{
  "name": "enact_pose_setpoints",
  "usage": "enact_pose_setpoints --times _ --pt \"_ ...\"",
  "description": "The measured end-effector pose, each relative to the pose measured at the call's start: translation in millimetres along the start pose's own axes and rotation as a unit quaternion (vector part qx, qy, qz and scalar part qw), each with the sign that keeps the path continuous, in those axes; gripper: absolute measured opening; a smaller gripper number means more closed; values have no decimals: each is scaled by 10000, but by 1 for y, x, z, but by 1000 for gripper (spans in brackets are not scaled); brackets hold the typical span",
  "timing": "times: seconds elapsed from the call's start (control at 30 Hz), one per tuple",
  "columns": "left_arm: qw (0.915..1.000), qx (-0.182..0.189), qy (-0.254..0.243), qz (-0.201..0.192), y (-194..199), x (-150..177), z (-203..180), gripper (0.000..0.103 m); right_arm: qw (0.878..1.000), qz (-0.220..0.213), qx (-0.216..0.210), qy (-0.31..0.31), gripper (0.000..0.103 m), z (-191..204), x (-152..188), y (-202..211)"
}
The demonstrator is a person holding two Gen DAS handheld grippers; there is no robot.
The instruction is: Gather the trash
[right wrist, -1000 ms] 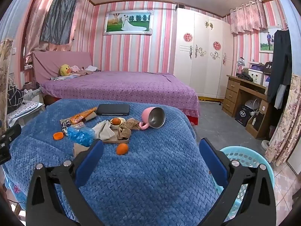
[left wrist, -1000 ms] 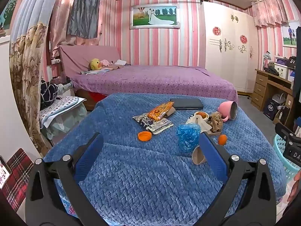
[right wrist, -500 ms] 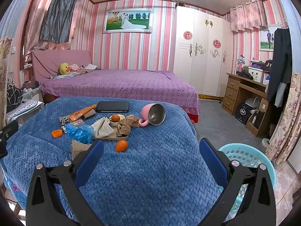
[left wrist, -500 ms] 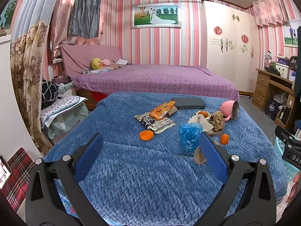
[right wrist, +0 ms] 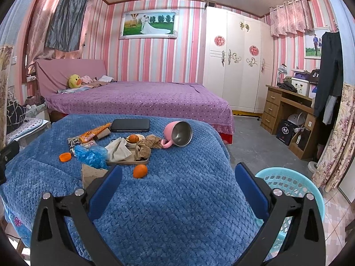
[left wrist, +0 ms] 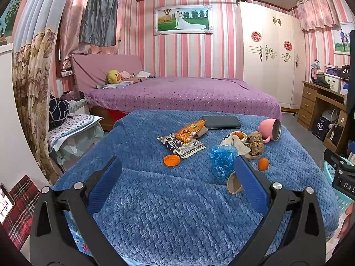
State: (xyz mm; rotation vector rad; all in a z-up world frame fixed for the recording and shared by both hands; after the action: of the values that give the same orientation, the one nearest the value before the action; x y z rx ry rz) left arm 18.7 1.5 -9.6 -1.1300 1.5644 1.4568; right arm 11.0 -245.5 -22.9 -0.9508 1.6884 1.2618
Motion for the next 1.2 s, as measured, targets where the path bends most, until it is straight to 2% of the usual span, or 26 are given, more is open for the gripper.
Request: enact_pose_setpoints --times 1.2 --pt "10000 9 -31 -5 2 0 -2 98 10000 -20 12 5 99 0 -1 1"
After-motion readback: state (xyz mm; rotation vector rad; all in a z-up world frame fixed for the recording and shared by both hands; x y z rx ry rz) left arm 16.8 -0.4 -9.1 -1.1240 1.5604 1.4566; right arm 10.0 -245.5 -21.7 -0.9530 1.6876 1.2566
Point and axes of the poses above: each gripper's, at about its wrist camera, not at the fingertips, and y roughly against the way its jaws point, z to its left, x to its underside, the point moved 2 cm from there along -y, roughly the way its jaws point, and after that the axes turned 8 degrees about y, right-handed, at the moved point
